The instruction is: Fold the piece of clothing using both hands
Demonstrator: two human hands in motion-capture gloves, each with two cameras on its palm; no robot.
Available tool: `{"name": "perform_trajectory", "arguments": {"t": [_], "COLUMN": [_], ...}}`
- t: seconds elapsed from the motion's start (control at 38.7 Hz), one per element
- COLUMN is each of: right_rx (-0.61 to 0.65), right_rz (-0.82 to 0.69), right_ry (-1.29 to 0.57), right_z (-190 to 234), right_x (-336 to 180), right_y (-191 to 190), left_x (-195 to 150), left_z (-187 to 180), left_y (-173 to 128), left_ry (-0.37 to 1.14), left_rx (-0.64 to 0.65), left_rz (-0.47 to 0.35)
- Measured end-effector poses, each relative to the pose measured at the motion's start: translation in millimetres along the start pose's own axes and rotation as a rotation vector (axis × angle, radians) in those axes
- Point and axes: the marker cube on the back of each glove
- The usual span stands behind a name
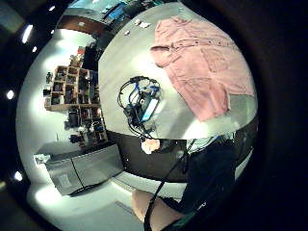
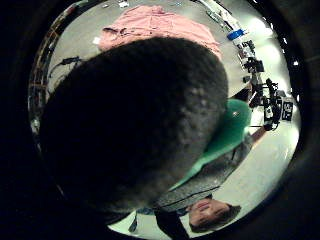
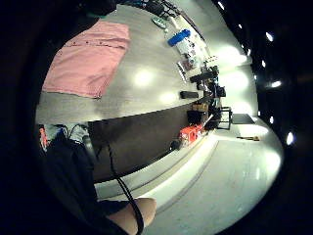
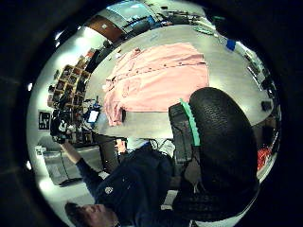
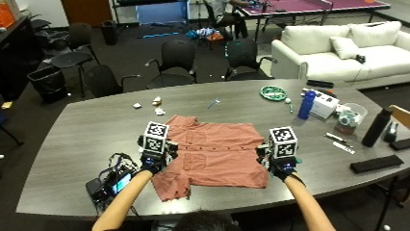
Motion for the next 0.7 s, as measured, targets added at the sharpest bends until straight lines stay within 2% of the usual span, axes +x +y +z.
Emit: {"name": "perform_trajectory", "arguments": {"t": [0.34, 0.47, 0.62, 0.7], "right_rx": [-0.005, -0.053, -0.107, -0.125], "right_rz": [-0.056, -0.082, -0.103, -0.124], "right_ry": [-0.023, -0.043, -0.005, -0.011], "right_z": [-5.8, -5.7, 2.7, 13.2], "right_x": [-12.7, -17.1, -21.7, -24.3], "right_y": [-2.7, -6.9, -10.5, -13.8], "left_x": [-4.6, -6.8, -2.6, 3.8], "left_z": [10.9, 19.5, 27.7, 35.0], "left_y": [-2.1, -3.1, -4.1, -5.7], "left_ry": [0.078, 0.118, 0.028, -0.003], "left_rx": [-0.054, -0.078, -0.070, -0.063], "left_rz": [0.056, 0.087, 0.102, 0.136]}}
